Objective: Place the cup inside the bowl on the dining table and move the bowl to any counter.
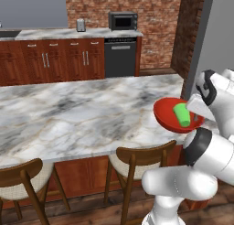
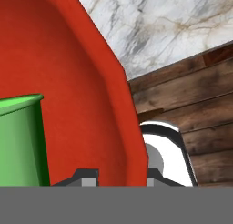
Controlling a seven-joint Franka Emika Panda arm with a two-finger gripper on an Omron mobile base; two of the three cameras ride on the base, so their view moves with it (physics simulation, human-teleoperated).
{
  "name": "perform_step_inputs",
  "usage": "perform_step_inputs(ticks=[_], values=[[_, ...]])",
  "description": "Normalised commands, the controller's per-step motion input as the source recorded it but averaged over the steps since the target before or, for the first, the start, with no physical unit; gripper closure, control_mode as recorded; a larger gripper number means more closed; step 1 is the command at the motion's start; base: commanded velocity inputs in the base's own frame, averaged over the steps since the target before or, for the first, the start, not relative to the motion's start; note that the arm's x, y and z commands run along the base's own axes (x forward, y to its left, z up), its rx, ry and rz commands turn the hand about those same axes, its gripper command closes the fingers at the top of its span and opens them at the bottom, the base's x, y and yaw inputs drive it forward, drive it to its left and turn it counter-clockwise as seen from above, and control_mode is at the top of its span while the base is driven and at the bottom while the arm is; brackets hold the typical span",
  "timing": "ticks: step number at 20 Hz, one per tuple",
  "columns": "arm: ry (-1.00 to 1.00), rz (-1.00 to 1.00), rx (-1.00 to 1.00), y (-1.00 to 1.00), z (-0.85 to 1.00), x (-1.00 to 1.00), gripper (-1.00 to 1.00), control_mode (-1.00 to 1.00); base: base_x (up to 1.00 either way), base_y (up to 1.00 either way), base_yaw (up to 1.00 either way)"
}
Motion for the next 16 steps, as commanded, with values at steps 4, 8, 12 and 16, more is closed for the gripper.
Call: perform_step_inputs(ticks=[4,8,12,16], values=[[0.01,0.00,-0.03,0.23,0.32,-0.38,1.00,-1.00,0.00,0.00,0.00],[0.09,0.00,-0.07,0.37,0.27,-0.10,1.00,-1.00,0.00,0.00,0.00],[0.12,0.00,-0.07,0.41,0.24,-0.06,1.00,-1.00,0.00,0.00,0.00],[0.14,0.00,-0.06,0.30,0.21,-0.05,1.00,-1.00,0.00,0.00,0.00]])
